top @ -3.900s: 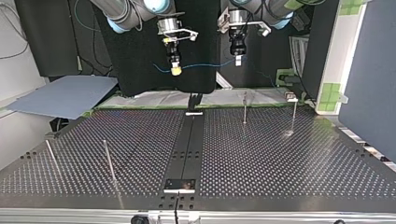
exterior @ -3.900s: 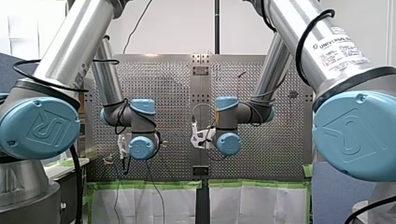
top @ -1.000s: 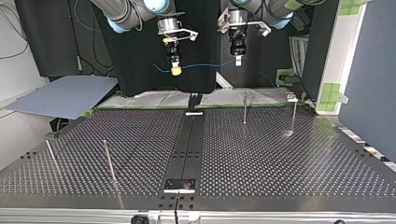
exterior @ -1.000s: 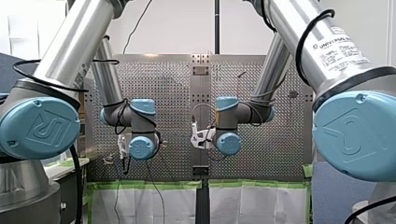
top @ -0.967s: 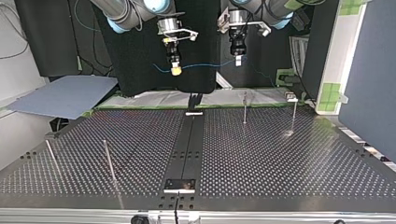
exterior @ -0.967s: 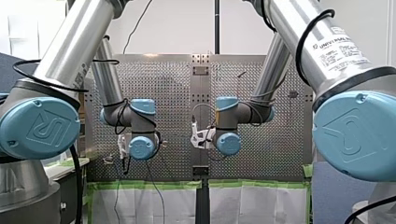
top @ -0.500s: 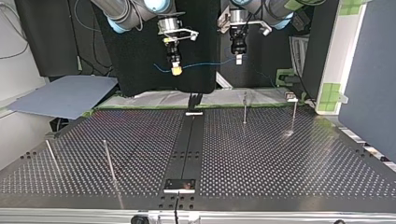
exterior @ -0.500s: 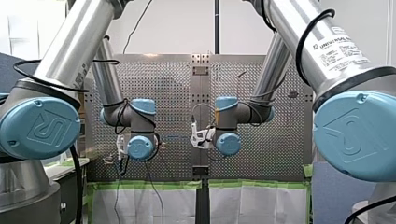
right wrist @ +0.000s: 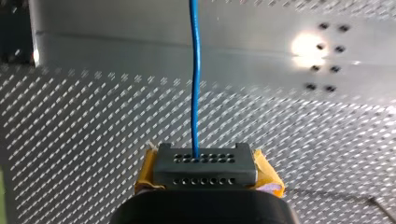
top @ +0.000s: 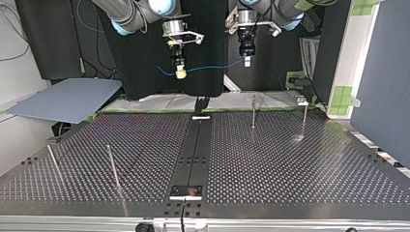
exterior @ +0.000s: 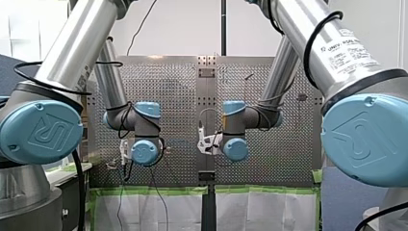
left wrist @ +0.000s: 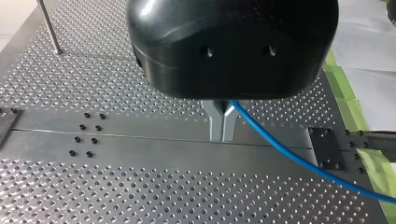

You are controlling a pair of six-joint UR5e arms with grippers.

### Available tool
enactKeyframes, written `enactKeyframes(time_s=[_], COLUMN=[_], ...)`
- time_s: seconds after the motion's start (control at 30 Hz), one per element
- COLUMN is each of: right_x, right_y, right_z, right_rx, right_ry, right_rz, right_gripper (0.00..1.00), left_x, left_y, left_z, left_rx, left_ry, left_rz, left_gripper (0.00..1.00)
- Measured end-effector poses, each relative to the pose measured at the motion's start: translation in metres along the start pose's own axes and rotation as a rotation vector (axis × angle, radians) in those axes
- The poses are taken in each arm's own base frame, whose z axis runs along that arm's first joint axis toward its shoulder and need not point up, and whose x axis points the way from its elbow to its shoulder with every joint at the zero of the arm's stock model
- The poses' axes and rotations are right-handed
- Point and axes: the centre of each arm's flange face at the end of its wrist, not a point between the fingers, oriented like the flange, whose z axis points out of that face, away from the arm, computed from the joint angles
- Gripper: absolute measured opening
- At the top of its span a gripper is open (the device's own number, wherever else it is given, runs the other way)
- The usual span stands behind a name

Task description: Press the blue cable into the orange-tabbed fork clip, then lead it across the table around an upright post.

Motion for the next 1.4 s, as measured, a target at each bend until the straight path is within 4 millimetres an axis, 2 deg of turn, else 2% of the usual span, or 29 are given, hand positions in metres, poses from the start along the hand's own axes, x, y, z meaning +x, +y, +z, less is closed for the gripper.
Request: enactKeyframes(time_s=[0.43, 0.53, 0.77, 0.97, 1.2, 1.3, 1.4], right_x=[-0.065, -0.073, -0.076, -0.054, 0.0, 0.022, 0.033], right_y=[0.007, 0.007, 0.008, 0.01, 0.005, 0.003, 0.001], right_z=[-0.012, -0.014, -0.013, 0.005, 0.038, 0.046, 0.05], right_rx=[-0.059, -0.058, -0.061, -0.092, -0.06, -0.034, -0.01], right_ry=[-0.125, -0.139, -0.146, -0.119, -0.002, 0.055, 0.092], right_rz=[-0.038, -0.042, -0.046, -0.019, 0.08, 0.124, 0.155], right_gripper=[0.0, 0.0, 0.0, 0.0, 0.0, 0.0, 0.0], left_x=[0.0, 0.0, 0.001, 0.002, -0.018, -0.016, -0.007], left_y=[0.0, 0.0, 0.0, -0.008, -0.016, -0.013, -0.007], left_z=[0.0, 0.0, 0.002, 0.012, 0.025, 0.024, 0.02], left_rx=[0.0, 0.0, -0.007, -0.014, 0.004, -0.002, -0.014], left_ry=[0.0, 0.0, -0.002, -0.001, -0.036, -0.03, -0.01], left_rz=[0.0, 0.0, 0.005, 0.015, -0.073, -0.096, -0.109], left_gripper=[0.0, 0.0, 0.0, 0.0, 0.0, 0.0, 0.0])
